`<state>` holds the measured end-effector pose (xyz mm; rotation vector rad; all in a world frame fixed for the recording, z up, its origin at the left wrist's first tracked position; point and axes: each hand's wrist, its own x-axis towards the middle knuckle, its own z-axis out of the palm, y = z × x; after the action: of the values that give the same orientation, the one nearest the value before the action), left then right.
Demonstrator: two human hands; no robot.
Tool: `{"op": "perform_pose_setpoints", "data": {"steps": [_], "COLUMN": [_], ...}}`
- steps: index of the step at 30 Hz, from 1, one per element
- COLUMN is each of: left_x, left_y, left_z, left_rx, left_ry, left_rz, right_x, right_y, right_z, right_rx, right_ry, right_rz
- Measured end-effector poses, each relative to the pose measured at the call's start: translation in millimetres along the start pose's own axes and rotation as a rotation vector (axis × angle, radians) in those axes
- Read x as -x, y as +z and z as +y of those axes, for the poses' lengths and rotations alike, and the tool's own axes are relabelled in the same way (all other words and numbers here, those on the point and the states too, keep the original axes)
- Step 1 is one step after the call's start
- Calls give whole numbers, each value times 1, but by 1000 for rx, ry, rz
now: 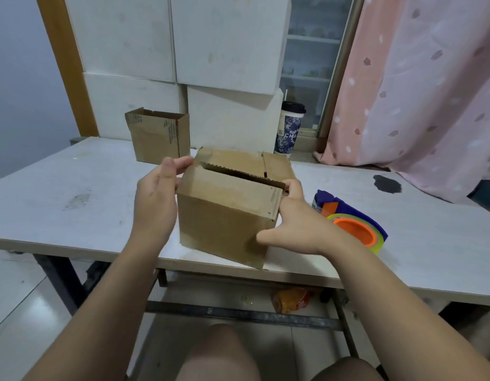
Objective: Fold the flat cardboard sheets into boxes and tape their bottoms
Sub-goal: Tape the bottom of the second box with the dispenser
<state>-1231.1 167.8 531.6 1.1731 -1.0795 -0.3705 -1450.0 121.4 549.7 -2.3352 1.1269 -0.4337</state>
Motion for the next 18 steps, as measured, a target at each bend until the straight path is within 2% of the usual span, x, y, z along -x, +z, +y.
{"op": "perform_pose_setpoints", "data": {"steps": [3, 6, 10, 14, 18], "left_x": [-12, -17, -24, -31, -34], "left_y": [-13, -24, -34, -43, -45], "left_z": [1, 4, 17, 27, 30], "left_rx": [110, 169, -128, -429, -545], "left_ry": [-1, -73, -45, -70, -49], "left_rz": [-39, -264, -469, -815, -967], "right_x": [2, 1, 1, 1, 0], "right_y": [-8, -5, -1, -4, -5], "right_z": [-5, -8, -10, -10, -8], "right_rx": [-17, -22, 20, -24, -74], "right_ry": [-26, -55, -54, -92, -127], "right_rz": [-42, -31, 5, -45, -79]}}
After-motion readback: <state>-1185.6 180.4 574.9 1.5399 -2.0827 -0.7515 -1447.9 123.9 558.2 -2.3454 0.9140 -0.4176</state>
